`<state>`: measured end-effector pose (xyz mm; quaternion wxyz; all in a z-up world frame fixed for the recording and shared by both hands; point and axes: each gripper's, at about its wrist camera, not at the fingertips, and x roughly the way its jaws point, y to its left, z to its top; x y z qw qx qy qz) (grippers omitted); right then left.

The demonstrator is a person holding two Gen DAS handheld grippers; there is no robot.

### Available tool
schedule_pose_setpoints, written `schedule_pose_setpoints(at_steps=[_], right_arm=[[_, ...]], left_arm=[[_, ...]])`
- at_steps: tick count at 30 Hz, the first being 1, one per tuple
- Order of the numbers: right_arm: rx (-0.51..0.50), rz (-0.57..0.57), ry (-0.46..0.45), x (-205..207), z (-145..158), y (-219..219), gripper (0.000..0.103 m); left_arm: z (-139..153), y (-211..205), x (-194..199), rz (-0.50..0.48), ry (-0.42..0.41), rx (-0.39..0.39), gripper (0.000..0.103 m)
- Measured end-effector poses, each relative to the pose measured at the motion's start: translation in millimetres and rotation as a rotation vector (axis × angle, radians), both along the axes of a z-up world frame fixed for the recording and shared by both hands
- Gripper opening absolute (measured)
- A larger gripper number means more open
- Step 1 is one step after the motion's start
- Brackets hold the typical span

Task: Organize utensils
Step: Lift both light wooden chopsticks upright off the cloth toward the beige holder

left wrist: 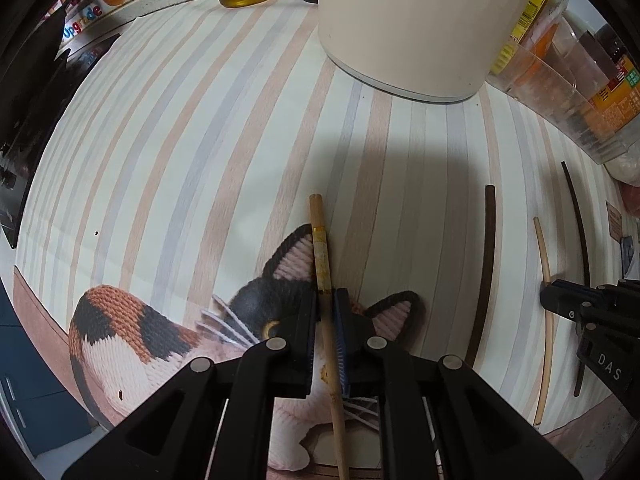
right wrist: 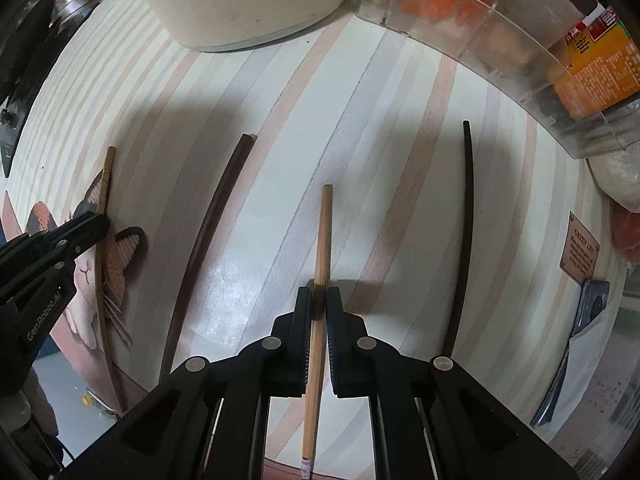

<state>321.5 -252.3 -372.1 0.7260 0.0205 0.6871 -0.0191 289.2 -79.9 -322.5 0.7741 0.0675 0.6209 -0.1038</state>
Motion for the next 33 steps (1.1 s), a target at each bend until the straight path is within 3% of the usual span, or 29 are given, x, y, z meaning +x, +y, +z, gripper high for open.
schedule_pose_setpoints(at_steps=[5, 9, 12, 15, 19, 27, 33], right_arm=[[-0.009, -0.009, -0.008, -9.7, -3.3, 2.9, 0.008], [-0.017, -0.016, -0.01, -6.0, 2.6, -1.8, 0.008], [-0.028, -0.022, -0.012, -7.7, 5.4, 2.5, 0.008], [-0.031, -0.039, -0.023, -13.2, 6.6, 4.5, 0.008], [-0.051, -0.059, -0.054, -23.7, 7.9, 9.5, 0.008], [-0.011, -0.096, -0.147, -56.2, 14.7, 9.8, 0.006], [0.027, -0.124, -0.281, -83.8, 45.7, 7.6, 0.006]], left_arm=[[-0.4, 0.3, 1.9, -0.001, 0.001, 0.0, 0.009], [-1.8, -3.9, 6.6, -0.007, 0.013, -0.021, 0.022], [-1.6, -7.9, 7.1, -0.016, 0.002, 0.011, 0.022], [-1.9, -8.8, 7.7, -0.016, -0.003, 0.011, 0.019], [-3.2, -13.0, 8.3, -0.034, 0.004, 0.011, 0.005], [13.7, -20.0, 4.5, -0.026, -0.014, -0.007, 0.004], [39.5, -19.5, -8.6, -0.038, -0.055, -0.043, 0.0]])
